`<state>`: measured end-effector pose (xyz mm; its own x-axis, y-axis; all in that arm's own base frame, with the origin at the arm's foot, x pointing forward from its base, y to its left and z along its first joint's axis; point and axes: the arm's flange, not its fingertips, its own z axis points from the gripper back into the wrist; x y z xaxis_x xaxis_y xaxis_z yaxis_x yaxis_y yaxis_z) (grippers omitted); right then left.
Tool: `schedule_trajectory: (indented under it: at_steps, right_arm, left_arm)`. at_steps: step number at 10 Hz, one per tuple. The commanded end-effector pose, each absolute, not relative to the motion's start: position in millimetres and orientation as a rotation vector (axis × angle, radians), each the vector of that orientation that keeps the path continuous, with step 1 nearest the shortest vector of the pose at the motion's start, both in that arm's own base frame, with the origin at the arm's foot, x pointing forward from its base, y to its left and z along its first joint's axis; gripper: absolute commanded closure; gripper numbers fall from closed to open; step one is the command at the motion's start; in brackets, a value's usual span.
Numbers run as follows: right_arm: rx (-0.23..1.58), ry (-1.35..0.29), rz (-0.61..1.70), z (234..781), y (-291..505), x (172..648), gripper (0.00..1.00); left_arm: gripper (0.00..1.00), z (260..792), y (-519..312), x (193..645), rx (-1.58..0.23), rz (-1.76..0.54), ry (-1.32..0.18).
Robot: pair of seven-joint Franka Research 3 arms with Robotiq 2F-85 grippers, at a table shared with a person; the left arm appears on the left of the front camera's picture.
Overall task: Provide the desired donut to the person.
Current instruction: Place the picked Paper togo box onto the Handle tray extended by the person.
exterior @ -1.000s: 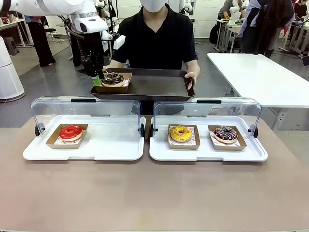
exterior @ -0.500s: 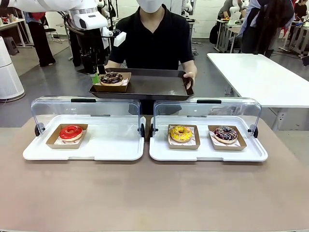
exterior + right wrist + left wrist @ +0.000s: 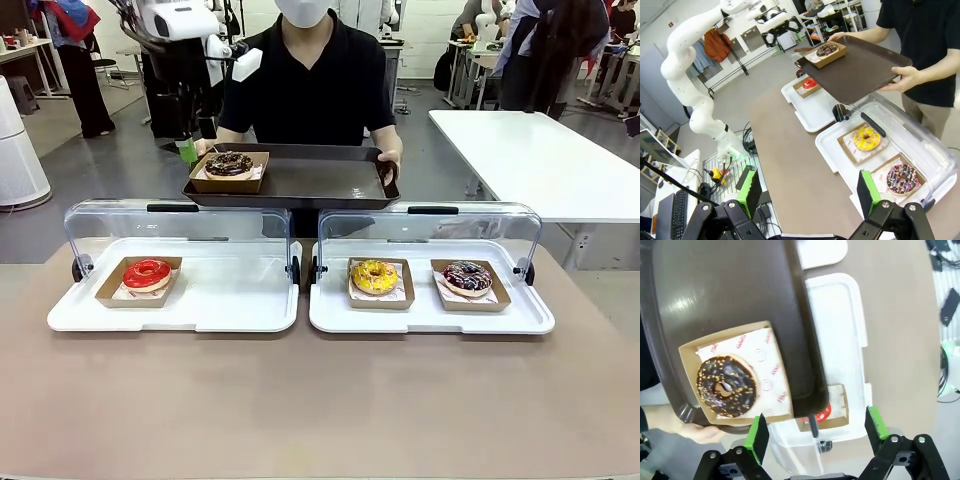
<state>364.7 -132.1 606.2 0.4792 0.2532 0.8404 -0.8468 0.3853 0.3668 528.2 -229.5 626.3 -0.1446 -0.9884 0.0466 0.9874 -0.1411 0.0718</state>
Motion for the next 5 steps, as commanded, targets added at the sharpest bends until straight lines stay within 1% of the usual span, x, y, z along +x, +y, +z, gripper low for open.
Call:
schedule_trajectory:
  at_steps: [1, 3, 4, 5]
  right_arm:
    - [0.924, -0.787, 0.806, 607, -132, 365, 0.0]
    - [0.924, -0.787, 0.806, 607, -132, 365, 0.0]
    - [0.924, -0.787, 0.806, 607, -132, 365, 0.0]
    - [0.924, -0.787, 0.806, 607, -132, 365, 0.0]
  left_arm:
    - [0.0, 631, -220, 455, 0.037, -1.711, -0.101]
    - [0.0, 622, -213, 401, 0.087, -1.71, -0.13]
    - [0.0, 615, -207, 378, 0.073, -1.698, -0.141]
    - [0.0, 606, -201, 365, 0.058, -1.69, -0.163]
